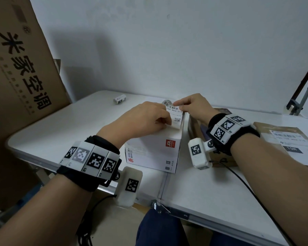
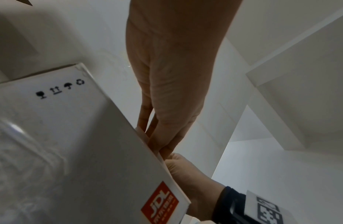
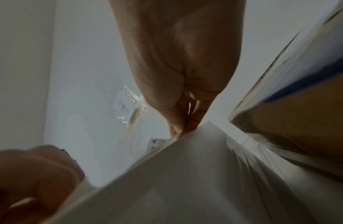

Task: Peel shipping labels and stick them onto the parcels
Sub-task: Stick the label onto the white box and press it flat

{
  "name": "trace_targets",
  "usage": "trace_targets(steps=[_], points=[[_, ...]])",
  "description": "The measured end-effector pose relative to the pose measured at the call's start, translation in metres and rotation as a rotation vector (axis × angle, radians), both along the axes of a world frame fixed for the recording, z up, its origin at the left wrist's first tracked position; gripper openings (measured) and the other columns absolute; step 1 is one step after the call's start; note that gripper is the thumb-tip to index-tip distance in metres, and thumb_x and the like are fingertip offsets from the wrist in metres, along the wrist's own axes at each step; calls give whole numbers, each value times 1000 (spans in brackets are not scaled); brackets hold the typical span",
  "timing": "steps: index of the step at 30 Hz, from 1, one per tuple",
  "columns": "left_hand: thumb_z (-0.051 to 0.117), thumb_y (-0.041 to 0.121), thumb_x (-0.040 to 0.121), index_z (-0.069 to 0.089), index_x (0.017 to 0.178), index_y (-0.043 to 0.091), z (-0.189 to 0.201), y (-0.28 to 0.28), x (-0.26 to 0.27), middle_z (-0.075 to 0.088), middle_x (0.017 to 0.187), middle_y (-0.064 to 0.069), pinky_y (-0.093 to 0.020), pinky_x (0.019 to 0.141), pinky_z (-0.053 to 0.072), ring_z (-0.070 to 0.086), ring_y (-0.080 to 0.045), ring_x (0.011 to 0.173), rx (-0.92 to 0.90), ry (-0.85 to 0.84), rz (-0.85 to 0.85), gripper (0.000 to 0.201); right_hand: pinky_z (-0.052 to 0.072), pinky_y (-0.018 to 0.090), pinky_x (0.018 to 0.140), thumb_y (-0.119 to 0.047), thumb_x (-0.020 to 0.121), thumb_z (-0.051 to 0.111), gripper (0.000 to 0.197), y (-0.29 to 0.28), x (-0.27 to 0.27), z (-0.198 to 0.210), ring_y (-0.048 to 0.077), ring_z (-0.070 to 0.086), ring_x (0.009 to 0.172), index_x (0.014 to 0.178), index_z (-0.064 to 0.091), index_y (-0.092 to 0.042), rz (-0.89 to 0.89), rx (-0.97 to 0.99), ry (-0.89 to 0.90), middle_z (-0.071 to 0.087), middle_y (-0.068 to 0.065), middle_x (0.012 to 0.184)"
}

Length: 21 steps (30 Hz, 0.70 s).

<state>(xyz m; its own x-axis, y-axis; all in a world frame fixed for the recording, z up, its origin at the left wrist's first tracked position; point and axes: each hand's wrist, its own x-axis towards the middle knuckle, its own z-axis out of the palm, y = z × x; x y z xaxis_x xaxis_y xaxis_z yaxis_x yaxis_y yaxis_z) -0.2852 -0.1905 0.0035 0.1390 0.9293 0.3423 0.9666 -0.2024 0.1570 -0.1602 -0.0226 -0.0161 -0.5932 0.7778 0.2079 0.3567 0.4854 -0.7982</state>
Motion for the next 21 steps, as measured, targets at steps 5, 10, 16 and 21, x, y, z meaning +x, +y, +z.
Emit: trace_targets(steps=[5,10,16,21], points=[[61,10,81,74,94,18,1,1,1,56,81,12,-36,76,49,48,-7,71,-5,13,18,20,50,32,91,-3,87,59,27,-1,1,-1,23,65,104,105,75,-15,-7,16,-8,73,7,106],[61,11,82,74,94,20,1,0,1,63,86,8,-37,77,49,50,-8,74,-15,-4,36,20,50,31,92,-3,87,60,27,1,0,-2,21,65,104,106,75,-14,-3,27,-9,73,8,108],[61,12,82,74,95,20,1,0,3,64,87,8,-35,77,49,50,-7,73,-23,-3,41,20,49,22,81,-6,89,60,25,1,1,-2,22,65,99,108,74,-15,4,94,-40,72,6,111],[61,11,82,75,95,20,3,1,3,66,90,7,-30,78,48,50,-7,74,-39,-2,46,21,45,8,67,-7,88,61,25,1,0,-3,16,63,90,108,74,-15,7,157,-59,72,6,110]])
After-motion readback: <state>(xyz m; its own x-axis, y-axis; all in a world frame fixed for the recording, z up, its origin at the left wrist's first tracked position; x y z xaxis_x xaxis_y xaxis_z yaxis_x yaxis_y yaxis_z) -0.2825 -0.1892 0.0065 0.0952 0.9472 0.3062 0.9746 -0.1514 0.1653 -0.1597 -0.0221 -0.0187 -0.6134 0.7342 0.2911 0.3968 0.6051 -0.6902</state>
